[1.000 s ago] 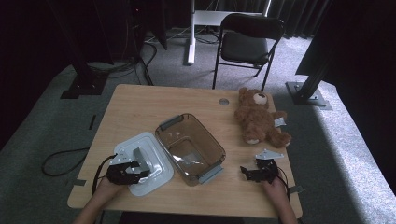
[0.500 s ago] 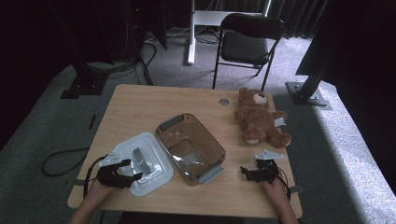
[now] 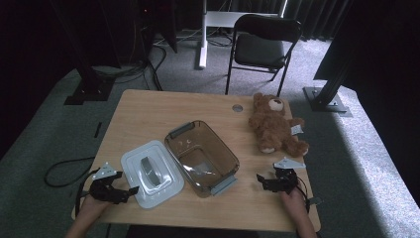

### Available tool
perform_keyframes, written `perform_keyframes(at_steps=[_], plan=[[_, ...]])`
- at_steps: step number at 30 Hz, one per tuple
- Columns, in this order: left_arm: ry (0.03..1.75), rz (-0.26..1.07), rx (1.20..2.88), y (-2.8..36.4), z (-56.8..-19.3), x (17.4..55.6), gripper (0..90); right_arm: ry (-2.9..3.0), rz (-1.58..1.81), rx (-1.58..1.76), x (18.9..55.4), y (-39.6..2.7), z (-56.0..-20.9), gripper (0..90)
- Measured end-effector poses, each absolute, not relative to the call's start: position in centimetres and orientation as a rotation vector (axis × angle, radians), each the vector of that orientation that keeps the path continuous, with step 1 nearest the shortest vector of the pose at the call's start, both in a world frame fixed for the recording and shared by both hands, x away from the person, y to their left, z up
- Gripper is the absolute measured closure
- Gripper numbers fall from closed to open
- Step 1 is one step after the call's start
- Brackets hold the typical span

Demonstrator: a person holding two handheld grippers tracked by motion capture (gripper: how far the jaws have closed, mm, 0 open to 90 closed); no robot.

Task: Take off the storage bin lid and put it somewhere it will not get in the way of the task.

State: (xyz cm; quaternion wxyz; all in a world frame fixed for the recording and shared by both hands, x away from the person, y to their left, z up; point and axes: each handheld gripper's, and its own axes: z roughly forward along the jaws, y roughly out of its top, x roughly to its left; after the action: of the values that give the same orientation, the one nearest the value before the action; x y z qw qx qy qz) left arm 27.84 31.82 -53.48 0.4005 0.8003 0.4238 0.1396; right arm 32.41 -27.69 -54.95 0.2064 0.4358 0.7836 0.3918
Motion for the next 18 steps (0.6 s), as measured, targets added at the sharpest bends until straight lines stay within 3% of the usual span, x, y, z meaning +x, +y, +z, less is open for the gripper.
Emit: perform_keyframes(at_steps=[18], plan=[[1.259, 0.505, 1.972, 34.5, -54.6, 26.0, 1.9, 1.952, 1.123, 1.292, 34.4, -30.3, -48.1, 12.1]])
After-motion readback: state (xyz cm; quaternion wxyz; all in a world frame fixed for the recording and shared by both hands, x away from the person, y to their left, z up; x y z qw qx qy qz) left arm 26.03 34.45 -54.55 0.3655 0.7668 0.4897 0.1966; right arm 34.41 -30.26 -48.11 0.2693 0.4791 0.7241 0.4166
